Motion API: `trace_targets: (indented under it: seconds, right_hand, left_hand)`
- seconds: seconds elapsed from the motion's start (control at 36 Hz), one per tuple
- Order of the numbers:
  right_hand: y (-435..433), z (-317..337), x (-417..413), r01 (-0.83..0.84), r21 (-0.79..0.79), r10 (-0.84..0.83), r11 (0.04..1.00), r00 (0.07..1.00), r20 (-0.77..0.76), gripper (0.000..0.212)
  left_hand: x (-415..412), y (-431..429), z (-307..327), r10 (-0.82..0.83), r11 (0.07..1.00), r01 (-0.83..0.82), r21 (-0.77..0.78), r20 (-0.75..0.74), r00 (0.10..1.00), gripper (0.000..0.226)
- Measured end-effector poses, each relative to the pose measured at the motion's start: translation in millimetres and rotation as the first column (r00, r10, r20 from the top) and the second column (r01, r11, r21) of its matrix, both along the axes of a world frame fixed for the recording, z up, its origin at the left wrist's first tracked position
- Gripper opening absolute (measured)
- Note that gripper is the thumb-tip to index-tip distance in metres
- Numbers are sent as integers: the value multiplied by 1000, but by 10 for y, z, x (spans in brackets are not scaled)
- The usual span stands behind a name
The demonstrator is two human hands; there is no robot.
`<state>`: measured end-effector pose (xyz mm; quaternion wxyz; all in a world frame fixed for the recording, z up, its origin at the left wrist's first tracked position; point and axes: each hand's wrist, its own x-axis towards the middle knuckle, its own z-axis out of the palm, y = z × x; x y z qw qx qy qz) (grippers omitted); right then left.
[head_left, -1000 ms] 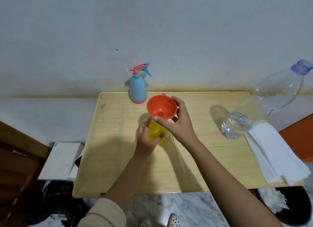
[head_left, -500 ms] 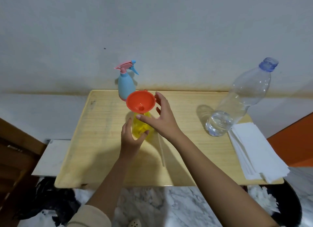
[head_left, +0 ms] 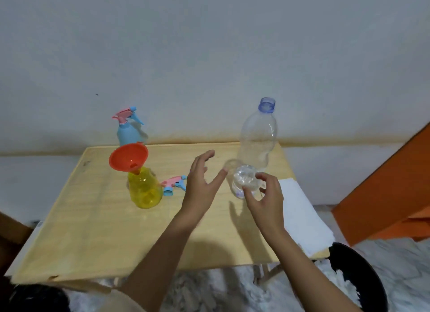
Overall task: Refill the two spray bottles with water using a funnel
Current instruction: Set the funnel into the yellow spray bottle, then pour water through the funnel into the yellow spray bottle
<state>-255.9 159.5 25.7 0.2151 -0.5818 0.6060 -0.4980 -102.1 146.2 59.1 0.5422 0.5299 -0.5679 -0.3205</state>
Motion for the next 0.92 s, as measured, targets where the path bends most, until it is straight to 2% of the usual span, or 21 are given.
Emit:
trace_targets:
  seconds: [0.11,0.22,0.31,0.42,0.58,0.69,0.75,0.92]
  right_hand:
    - [-211,31,-271,48,102,-49,994,999,8,63]
    - [-524,92,-333,-86,235,79,968,996,41,98]
    - [-682,90,-290,-173,283,150,943,983,101,110]
    - [-793,1,-219,-160,232,134,960,983,124,103]
    - [-701,-4,-89,-115,122,114,986,993,10,95]
    - [-583,85,25,-196,61,197,979,980,-23,92]
    - [-505,169,97,-252,73,256,965,965,-60,92]
    - [-299,375,265,-342,235,408,910,838,-363,104]
  left_hand:
    - [-432,-300,378,-141,989,142,-31,41,989,61]
    - [-718,-523,499,-176,984,177,-8,101,979,84]
    - [-767,-645,442,-145,989,143,24,114,983,93]
    - [-727,-707,347,-129,989,126,72,41,991,91]
    - [-487,-591,298,-75,997,77,31,-42,996,82]
    - [-273,-447,331,16,1000,-14,14,-159,987,74]
    - [-159,-360,333,70,997,-64,37,-189,979,69]
    - [106,-113,227,148,987,-124,101,-273,951,63]
